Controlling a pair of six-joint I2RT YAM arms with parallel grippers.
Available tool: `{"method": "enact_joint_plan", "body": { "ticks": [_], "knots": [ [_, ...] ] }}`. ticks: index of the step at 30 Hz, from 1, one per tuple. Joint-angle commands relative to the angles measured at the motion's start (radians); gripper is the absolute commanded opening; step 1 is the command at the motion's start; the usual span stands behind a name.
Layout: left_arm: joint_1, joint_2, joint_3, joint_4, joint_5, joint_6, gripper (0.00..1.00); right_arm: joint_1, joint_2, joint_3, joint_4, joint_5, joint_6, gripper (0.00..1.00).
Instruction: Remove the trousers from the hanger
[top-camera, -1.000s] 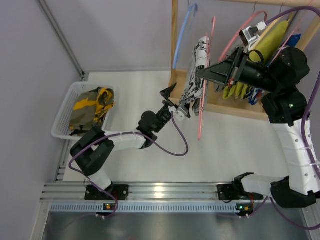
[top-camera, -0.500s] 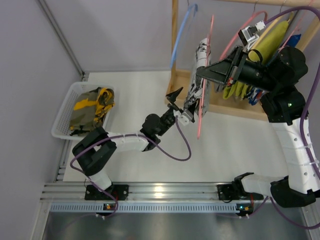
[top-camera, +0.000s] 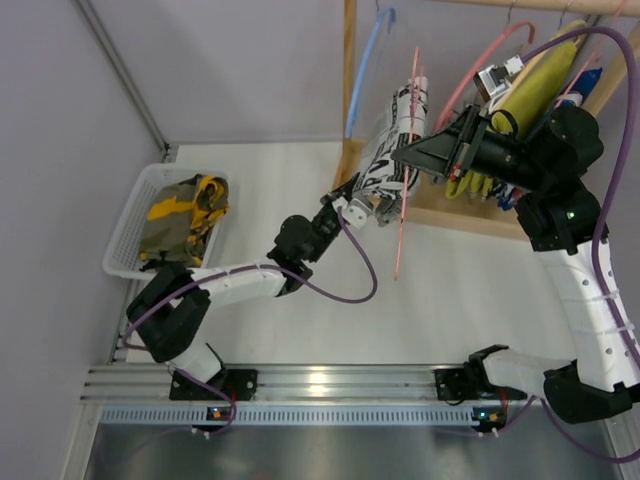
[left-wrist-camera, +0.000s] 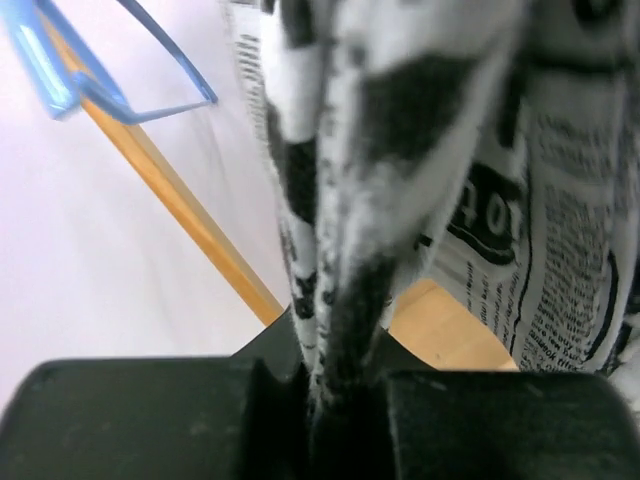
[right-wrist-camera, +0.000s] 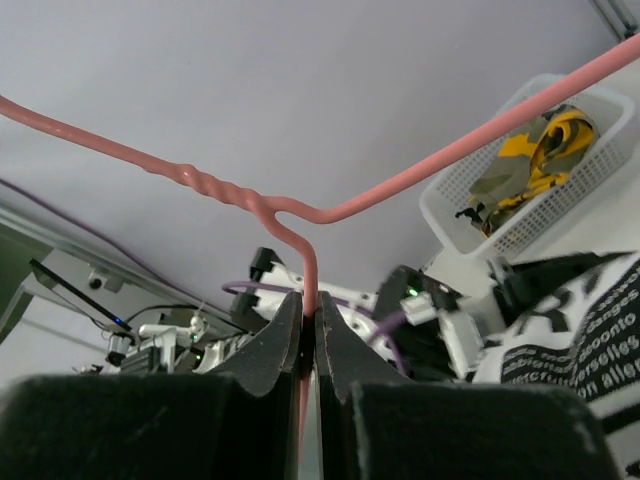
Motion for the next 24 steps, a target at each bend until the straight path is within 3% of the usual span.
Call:
{"method": "enact_joint_plan", "body": {
  "ticks": [1,2,5,9,17,24],
  "knots": [
    [-0.003,-0.229,0.001,-0.079,0.052,-0.127,0.00,-0.010,-0.057,-0.043,0.153,0.008,-0.086,0.00],
    [0.000,-0.271,0.012,-0.195,0.074,-0.162,0.00,-0.009,-0.064,-0.092,0.166,0.008,-0.091,0.00],
    [-0.003,-0.397,0.062,-0.335,0.129,-0.299,0.00,-0.010,-0.094,-0.199,0.200,0.009,-0.097,0.00],
    [-0.004,-0.460,0.191,-0.602,0.053,-0.471,0.00,-0.010,-0.120,-0.293,0.232,0.017,-0.100,0.00],
    [-0.001,-0.485,0.463,-0.830,-0.052,-0.735,0.00,-0.010,-0.129,-0.372,0.262,0.021,-0.113,0.00],
    [0.025,-0.425,0.700,-0.914,0.022,-0.885,0.00,0.005,-0.144,-0.505,0.243,0.049,-0.116,0.00]
  ]
}}
